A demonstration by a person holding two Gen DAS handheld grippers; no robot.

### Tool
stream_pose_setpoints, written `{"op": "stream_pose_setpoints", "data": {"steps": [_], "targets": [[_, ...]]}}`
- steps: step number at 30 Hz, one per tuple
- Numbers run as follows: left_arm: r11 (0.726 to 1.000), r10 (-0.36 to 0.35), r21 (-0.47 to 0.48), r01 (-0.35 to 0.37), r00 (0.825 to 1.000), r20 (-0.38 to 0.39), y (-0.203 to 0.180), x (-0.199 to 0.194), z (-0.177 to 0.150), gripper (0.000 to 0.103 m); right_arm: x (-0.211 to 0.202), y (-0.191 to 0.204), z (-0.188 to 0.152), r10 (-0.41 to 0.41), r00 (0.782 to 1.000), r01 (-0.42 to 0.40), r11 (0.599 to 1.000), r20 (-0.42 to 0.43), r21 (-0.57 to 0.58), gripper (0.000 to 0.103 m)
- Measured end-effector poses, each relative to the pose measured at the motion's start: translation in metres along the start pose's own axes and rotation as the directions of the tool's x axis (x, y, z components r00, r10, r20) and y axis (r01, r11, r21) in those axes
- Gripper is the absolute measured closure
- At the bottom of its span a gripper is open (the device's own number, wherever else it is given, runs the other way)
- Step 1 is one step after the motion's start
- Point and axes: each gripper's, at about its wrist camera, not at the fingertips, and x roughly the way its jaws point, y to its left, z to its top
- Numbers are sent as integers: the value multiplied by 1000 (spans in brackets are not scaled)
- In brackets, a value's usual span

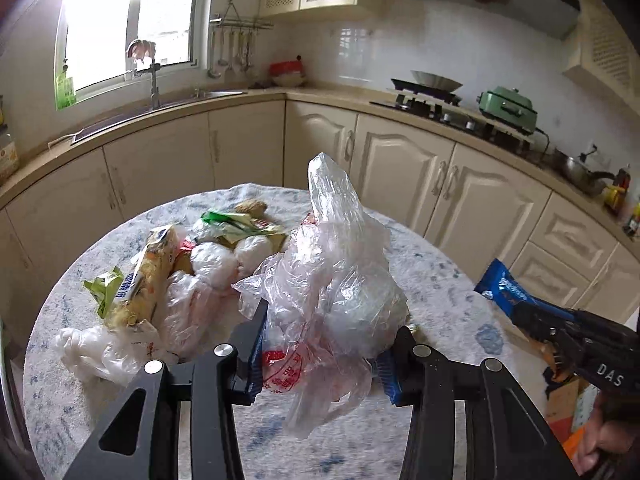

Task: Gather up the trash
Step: 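Carry both items to the blue bin and open both grippers over it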

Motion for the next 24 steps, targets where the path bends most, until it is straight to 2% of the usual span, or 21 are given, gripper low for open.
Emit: {"op": "stream_pose_setpoints", "data": {"steps": [3, 6, 10, 13, 18, 24], "targets": [[997, -68, 31, 68, 998, 6, -33, -7, 0, 62, -17, -20, 2, -23, 999, 22, 999, 29, 32, 89], [987, -145, 63, 146, 989, -28, -70, 1, 0, 62, -34, -47, 2, -65, 996, 61, 995, 55, 73, 89], [965, -224, 118, 234, 970, -94, -130, 24, -2, 62, -55, -97, -8, -145, 987, 135, 980, 64, 147, 89], [948, -266, 128, 290, 948, -177, -174, 56, -5, 62, -65, -139, -18, -212, 976, 198, 959, 49, 205, 89], [936, -261, 145, 320, 909, -324, -235, 117, -20, 62, -64, -215, -42, -283, 959, 274, 911, -16, 307, 89], [928, -194, 189, 321, 849, -491, -292, 200, -41, 62, -33, -289, -65, -287, 952, 306, 866, -109, 396, 89]]}}
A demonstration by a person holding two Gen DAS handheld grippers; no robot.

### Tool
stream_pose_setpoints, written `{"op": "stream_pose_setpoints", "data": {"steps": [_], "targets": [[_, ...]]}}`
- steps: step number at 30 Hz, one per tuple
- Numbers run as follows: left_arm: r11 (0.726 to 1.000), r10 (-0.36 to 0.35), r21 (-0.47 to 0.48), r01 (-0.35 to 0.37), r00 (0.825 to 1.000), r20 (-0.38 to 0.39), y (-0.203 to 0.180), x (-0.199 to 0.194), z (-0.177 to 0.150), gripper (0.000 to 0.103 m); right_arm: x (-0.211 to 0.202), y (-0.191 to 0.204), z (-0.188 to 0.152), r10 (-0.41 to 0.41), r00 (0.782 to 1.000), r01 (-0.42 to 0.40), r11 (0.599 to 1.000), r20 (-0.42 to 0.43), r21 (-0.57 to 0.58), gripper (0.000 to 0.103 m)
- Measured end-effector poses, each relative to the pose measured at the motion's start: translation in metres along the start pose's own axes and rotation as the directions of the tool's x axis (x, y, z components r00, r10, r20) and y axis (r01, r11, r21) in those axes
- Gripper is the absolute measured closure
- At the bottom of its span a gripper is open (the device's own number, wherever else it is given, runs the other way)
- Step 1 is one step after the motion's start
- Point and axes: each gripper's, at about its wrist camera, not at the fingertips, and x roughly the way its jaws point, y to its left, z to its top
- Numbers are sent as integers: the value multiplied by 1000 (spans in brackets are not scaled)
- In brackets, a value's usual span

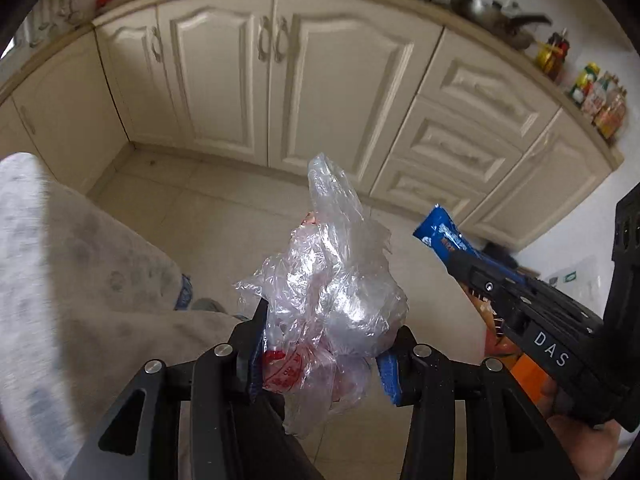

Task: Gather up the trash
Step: 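Carry both items to the blue bin and open both grippers over it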

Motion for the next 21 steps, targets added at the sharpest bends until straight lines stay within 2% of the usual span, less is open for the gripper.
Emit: {"op": "stream_pose_setpoints", "data": {"steps": [6, 9, 12, 13, 14, 16, 18, 20, 21], "targets": [[999, 43, 35, -39, 991, -130, -14, 90, 42, 61, 55, -39, 0, 25, 997, -19, 997, -78, 79, 89], [997, 73, 51, -66, 982, -172, -16, 125, 58, 54, 79, -56, -3, 26, 994, -15, 993, -102, 116, 86], [994, 101, 57, -92, 976, -192, -26, 148, 73, 36, 98, -74, -6, 26, 991, -3, 986, -134, 169, 84], [993, 112, 64, -101, 976, -185, -31, 153, 72, 28, 101, -81, -8, 33, 990, -6, 981, -137, 196, 81], [991, 123, 73, -112, 976, -177, -33, 152, 73, 19, 103, -86, -8, 37, 990, -7, 977, -138, 213, 73], [987, 148, 81, -137, 977, -150, -37, 143, 67, 10, 101, -93, -11, 34, 991, -2, 972, -133, 235, 61], [985, 159, 82, -149, 978, -134, -42, 135, 64, 9, 96, -97, -14, 31, 992, 0, 970, -126, 245, 51], [986, 158, 80, -149, 981, -113, -47, 124, 61, 9, 92, -100, -15, 30, 993, 2, 966, -118, 258, 26], [985, 160, 81, -153, 983, -92, -50, 116, 61, 9, 87, -100, -17, 28, 994, 3, 963, -109, 268, 19]]}}
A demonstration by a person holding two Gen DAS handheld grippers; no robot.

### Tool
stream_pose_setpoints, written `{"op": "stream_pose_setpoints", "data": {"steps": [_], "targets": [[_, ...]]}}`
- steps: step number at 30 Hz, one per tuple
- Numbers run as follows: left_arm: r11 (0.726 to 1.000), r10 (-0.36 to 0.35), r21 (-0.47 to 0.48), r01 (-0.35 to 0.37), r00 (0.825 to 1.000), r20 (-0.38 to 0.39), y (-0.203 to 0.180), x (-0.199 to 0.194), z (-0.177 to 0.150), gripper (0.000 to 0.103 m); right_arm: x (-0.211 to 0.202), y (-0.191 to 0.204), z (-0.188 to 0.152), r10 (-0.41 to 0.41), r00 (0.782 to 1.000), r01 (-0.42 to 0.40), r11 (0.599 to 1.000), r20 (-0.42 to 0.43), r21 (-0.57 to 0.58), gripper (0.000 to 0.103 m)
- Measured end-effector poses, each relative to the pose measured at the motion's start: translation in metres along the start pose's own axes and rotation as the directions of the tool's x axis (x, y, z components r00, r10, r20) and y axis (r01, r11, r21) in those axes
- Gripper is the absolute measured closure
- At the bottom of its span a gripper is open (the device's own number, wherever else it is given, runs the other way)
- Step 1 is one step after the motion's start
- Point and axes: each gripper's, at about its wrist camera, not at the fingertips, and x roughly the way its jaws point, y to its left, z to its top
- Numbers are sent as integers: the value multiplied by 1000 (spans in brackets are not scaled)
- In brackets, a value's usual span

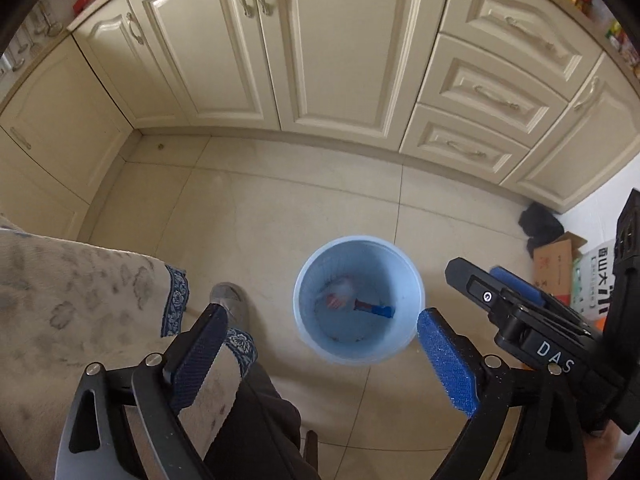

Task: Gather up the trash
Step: 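Carry both items to the blue bin and open both grippers over it, then move the right gripper back to the crumpled snack wrappers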

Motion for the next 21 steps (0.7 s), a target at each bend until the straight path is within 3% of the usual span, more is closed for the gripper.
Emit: {"op": "stream_pose_setpoints", "data": {"steps": [1, 4, 9, 14, 21], "targets": [[1000, 5, 0, -5, 1000, 24, -1, -9, -3, 7, -5, -1, -1, 1, 1000, -1, 1000, 12, 12, 11], [1000, 23, 3, -23, 994, 106, -1, -45, -19, 1, -25, 1, -6, 12, 999, -15, 999, 47, 45, 1], [999, 20, -37, -12, 972, 233, 21, -117, -58, 1, -65, 26, -14, 24, 994, -28, 999, 110, 39, 0], [995, 18, -102, 20, 934, 356, 60, -190, -106, 1, -104, 81, -24, 71, 984, -63, 997, 162, -54, 0], [972, 91, -235, 28, 873, 480, 125, -277, -198, 1, -145, 187, -52, 144, 972, -92, 961, 186, -262, 0]]}}
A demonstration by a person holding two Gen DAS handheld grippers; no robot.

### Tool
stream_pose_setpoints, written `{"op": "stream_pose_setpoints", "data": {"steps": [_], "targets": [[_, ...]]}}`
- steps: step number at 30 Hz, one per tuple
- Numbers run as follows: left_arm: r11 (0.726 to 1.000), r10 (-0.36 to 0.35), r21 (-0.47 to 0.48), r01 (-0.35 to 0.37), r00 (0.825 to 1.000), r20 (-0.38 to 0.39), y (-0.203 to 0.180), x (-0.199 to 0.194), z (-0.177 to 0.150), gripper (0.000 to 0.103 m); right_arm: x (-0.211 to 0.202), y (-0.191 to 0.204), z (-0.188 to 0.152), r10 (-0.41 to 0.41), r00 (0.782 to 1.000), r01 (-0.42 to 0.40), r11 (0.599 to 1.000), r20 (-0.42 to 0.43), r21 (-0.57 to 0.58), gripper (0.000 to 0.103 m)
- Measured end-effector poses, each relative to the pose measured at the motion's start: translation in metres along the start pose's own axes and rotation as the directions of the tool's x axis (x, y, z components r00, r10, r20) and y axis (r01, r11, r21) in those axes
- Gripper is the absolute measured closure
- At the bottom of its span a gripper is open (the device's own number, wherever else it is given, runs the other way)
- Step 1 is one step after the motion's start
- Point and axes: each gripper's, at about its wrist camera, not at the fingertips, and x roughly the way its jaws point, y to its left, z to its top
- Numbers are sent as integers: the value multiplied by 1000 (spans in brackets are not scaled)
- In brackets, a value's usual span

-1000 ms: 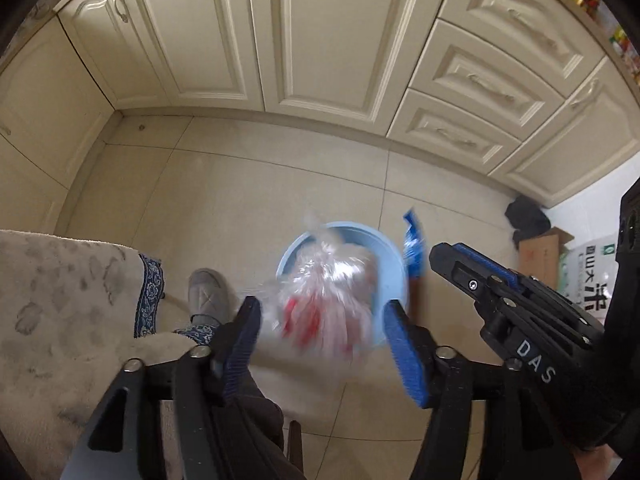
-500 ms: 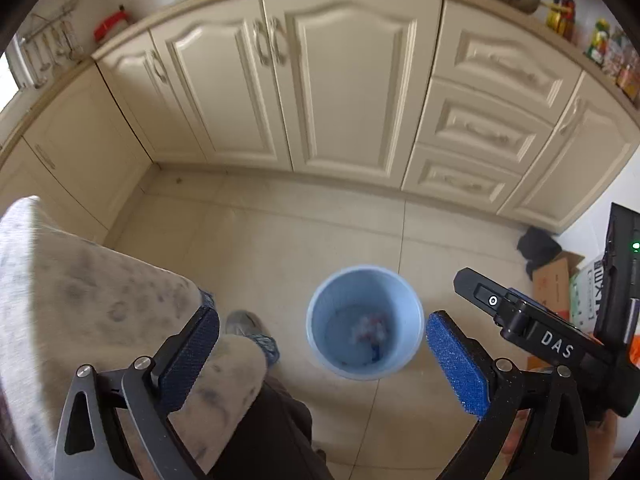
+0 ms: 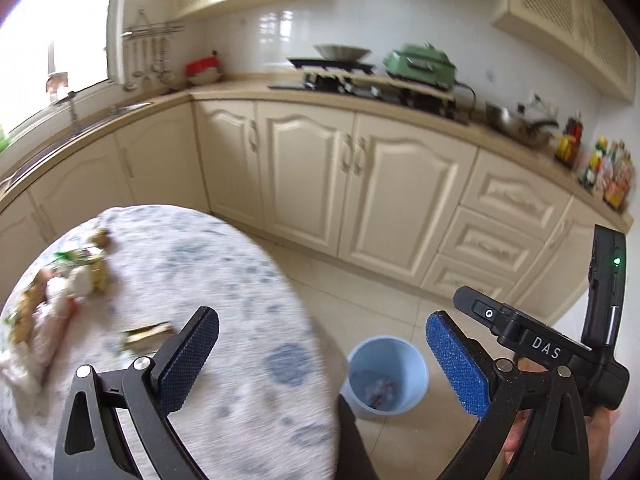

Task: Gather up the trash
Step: 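Move the right gripper back to the crumpled snack wrappers, then grasp the crumpled wrappers with the right gripper while the left gripper grasps a white plastic bag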

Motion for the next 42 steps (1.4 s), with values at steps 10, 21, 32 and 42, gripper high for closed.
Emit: {"op": "stream_pose_setpoints", "data": {"steps": [10, 21, 32, 42], "targets": [[953, 234, -221, -207, 967, 100, 117, -119, -73, 1, -16, 182, -40, 82, 997, -81, 931, -12, -355, 0], [880, 358, -358, -313, 931, 65, 188, -181, -129, 1, 26, 280, -104, 70, 991, -120, 851, -115, -512, 0], [858, 363, -387, -337, 932, -9, 221, -149, -108, 1, 105, 283, -123, -72, 973, -64, 831, -221, -553, 0], [835, 383, -383, -396, 917, -112, 267, -94, -91, 1, 126, 286, -129, -69, 963, -101, 804, -261, -586, 14]]}}
